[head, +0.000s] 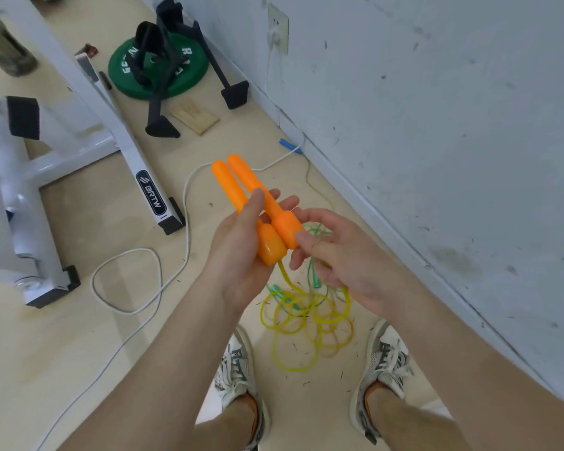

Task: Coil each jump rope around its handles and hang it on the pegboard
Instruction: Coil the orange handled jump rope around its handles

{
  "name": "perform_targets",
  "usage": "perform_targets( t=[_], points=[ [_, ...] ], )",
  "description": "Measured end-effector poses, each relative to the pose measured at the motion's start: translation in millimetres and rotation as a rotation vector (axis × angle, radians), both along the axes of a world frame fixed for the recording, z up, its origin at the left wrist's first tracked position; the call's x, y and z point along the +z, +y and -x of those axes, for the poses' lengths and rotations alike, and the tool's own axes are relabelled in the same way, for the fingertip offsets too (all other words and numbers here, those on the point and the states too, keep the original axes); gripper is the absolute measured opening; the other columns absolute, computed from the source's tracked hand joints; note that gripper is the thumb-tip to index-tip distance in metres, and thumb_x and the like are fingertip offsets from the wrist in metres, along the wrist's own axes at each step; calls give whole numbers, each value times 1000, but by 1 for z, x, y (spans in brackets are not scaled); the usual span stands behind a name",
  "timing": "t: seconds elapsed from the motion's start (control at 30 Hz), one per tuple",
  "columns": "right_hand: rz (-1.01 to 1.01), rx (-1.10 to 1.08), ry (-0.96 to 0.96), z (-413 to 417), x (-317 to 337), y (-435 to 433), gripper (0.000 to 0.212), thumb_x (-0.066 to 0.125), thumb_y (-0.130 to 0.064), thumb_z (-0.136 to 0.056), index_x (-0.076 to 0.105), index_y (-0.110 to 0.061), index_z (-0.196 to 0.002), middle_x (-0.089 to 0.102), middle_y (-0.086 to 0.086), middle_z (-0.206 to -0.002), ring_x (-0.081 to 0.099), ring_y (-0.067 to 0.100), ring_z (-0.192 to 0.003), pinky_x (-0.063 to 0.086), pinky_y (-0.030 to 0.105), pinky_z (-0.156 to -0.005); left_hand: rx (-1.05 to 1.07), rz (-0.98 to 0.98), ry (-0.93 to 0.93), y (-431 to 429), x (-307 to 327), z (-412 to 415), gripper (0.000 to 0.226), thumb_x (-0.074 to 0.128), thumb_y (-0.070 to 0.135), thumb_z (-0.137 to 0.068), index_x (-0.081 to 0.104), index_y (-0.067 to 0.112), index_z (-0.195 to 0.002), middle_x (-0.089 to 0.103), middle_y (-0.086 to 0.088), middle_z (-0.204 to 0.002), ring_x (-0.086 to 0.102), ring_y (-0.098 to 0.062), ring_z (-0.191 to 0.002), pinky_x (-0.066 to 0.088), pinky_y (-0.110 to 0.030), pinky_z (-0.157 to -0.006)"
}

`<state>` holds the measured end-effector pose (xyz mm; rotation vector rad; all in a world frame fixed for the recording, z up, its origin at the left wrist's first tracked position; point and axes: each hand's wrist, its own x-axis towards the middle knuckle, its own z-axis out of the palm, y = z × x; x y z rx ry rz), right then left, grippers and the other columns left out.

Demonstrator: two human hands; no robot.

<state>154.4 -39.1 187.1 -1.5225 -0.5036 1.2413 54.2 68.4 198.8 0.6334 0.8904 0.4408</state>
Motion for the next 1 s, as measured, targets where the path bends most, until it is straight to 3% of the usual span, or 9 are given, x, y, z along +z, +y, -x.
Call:
perform_targets(
  t=[0.1,0.23,0.37,0.5,0.6,0.7,0.8,0.9,1.0],
  points=[
    [64,94,-116,2,-1,1,20,58,-24,-97,58,-26,-117,72,6,-82,45,18,-54,38,23,-49,54,-70,-2,-4,4,0,26,49,28,-99,60,7,-108,71,-8,-87,69,-26,-90,54,-40,-84],
    [311,15,-517,-6,-4,-1,32,49,-46,-97,65,-19,-92,65,2,-82,59,20,-76,50,33,-74,-54,-622,228,-10,15,1,13,51,28,-98,60,23,-91,71,-5,-89,65,-9,-75,52,-22,-62],
    [316,240,294,-10,5,-5,83,33,-77,-85,69,-3,-91,69,18,-79,66,29,-70,54,31,-61,-223,-1096,199,-23,12,-1,6,57,30,-93,60,26,-96,64,2,-92,60,-16,-88,51,-30,-77],
    [-37,186,717,-1,-1,-17,59,34,-55,-99,57,-9,-129,58,21,-123,56,39,-119,43,57,-98,-540,-1561,300,-36,13,5,32,58,35,-82,51,42,-112,40,10,-121,34,-13,-115,33,-37,-95],
    [-164,32,859,1,10,-27,46,54,-45,-94,60,-10,-123,41,19,-133,34,31,-137,18,47,-117,-735,-1647,335,-51,23,13,59,67,15,-67,42,45,-112,28,9,-135,24,-14,-125,29,-40,-99],
    [-196,17,712,-2,6,-36,31,72,-31,-80,69,-11,-104,56,18,-107,56,28,-104,48,40,-95,-873,-1640,261,-55,25,19,65,65,10,-67,40,44,-116,16,11,-149,12,-12,-138,26,-40,-105],
    [-177,16,597,-1,1,-36,21,60,-14,-89,63,-6,-109,58,20,-105,57,34,-100,51,45,-86,-874,-1277,28,-47,29,20,77,56,1,-64,45,47,-124,17,12,-151,21,-8,-140,41,-28,-96],
    [-89,35,465,-6,-1,-34,22,64,1,-82,62,-4,-103,60,18,-90,58,32,-86,52,45,-76,-820,-1118,-40,-38,31,17,91,64,-2,-61,39,46,-135,17,9,-154,17,6,-139,36,-5,-92],
    [34,248,222,-14,3,-32,28,66,1,-76,59,-1,-103,61,19,-86,63,29,-75,53,43,-71,-949,-1313,118,-27,19,16,97,71,22,-60,24,56,-138,7,11,-156,10,-1,-144,30,-25,-109]
  ],
)
